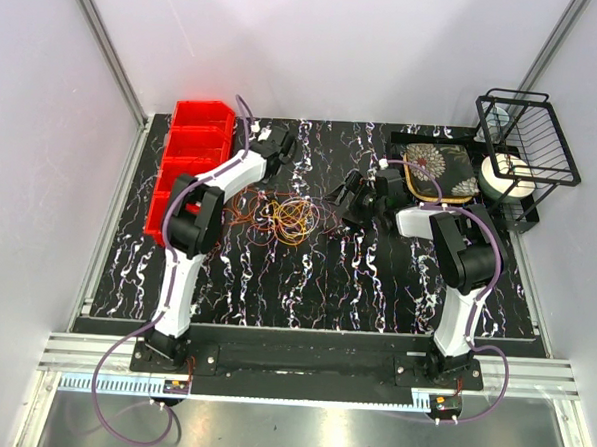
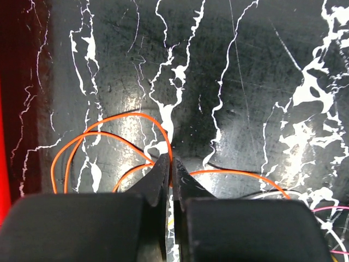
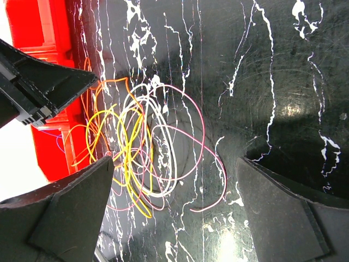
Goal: Untangle the cables
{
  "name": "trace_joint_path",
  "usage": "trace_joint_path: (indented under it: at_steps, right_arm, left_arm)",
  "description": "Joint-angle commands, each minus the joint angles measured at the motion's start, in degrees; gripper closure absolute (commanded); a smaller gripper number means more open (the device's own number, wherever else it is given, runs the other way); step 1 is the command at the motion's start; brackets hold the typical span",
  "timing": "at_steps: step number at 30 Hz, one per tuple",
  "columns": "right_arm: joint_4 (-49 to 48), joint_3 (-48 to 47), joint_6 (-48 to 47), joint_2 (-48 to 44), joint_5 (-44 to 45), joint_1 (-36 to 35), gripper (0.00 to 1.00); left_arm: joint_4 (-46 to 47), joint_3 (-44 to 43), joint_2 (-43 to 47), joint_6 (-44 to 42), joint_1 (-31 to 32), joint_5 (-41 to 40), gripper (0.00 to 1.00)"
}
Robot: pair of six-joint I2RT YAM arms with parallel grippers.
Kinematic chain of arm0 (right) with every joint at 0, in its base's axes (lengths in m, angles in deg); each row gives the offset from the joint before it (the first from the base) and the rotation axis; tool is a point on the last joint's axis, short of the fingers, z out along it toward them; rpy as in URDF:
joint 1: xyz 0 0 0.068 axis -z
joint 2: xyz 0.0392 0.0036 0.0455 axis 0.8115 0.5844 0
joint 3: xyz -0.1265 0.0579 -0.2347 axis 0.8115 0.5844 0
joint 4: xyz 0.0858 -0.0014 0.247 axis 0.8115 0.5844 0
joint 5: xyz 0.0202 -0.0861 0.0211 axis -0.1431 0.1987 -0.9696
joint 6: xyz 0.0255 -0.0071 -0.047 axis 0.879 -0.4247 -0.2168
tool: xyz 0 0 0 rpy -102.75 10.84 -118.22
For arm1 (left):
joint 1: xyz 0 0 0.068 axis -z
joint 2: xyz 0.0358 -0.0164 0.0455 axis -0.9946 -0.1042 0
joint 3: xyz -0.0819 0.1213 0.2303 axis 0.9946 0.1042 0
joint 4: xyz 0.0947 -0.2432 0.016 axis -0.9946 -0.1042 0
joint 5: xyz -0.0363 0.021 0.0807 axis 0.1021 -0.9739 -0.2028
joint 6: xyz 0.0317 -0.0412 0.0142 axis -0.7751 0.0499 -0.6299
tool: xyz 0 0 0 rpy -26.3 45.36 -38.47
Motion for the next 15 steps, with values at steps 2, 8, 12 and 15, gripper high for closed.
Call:
trace_joint_path:
  at_steps: [2, 8, 12, 15]
  right_arm:
    - [0.36, -1.50, -0.36, -0.36, -0.30, -0.31, 0.00]
    - [0.54, -1.42, -0.27, -0.63, -0.48, -0.40, 0.00]
    - [0.63, -1.59, -0.19, -0.72, -0.65, -0.40, 0.00]
    - [0.63, -1.50, -0.01, -0.72, -0.74, -0.40, 0.00]
  left_arm:
    - [-4.44, -7.29, 2.02, -1.94, -0.39, -3.15, 1.00]
    - [-7.35, -18.17, 15.18, -5.80, -1.44, 1.58, 1.00]
    - [-7.09, -27.06, 23.37, -7.48, -1.44, 5.01, 1.00]
    - [-1.39, -28.76, 31.87, -8.71, -1.44, 8.53, 1.00]
